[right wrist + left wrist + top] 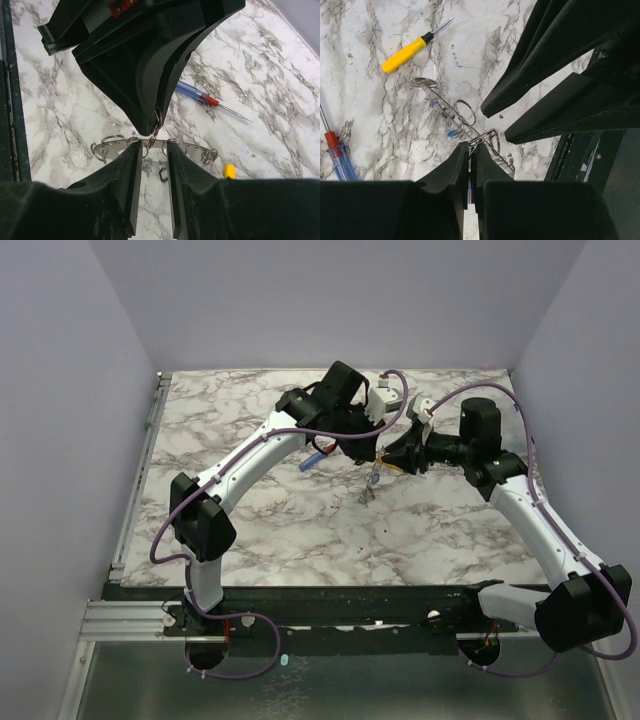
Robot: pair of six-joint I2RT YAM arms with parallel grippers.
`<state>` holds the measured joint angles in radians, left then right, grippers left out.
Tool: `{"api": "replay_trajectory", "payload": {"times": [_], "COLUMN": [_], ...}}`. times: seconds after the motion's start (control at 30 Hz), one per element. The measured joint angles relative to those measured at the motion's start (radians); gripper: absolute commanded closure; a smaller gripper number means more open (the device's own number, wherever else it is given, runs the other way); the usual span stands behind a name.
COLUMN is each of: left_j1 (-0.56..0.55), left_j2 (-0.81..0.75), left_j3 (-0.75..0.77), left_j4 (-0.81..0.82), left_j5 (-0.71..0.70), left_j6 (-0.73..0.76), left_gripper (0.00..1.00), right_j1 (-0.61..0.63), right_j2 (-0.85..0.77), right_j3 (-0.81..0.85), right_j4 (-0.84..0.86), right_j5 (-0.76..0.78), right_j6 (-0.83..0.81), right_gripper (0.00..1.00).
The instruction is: Remove the keys from the keyring
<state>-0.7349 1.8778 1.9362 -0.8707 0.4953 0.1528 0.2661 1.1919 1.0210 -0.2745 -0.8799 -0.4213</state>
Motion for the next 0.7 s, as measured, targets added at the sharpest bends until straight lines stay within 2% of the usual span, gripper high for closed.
{"api": "replay_trajectory", "payload": {"times": [0.43, 0.6, 0.7], "left_j1": [0.000, 0.003, 0.005], "left_j2": [0.000, 0.000, 0.000], "left_j3": [0.000, 0.000, 0.000], "left_j4": [0.000, 0.000, 0.000], "left_j5": [0.015, 0.015, 0.016], "left_j6": [0.000, -0.003, -0.003], "left_gripper": [1.00, 1.00, 1.00], "right_j1": [0.017, 0.022, 0.025], "right_j2": [0.047, 0.057, 0.058], "right_j3": [0.001, 0.001, 0.001], "right_j4": [0.022, 0.030, 0.034], "right_j5": [-0.001, -0.005, -0.008], "right_j6": [-0.010, -0.021, -0.025], "right_gripper": [0.70, 0.85, 0.98]}}
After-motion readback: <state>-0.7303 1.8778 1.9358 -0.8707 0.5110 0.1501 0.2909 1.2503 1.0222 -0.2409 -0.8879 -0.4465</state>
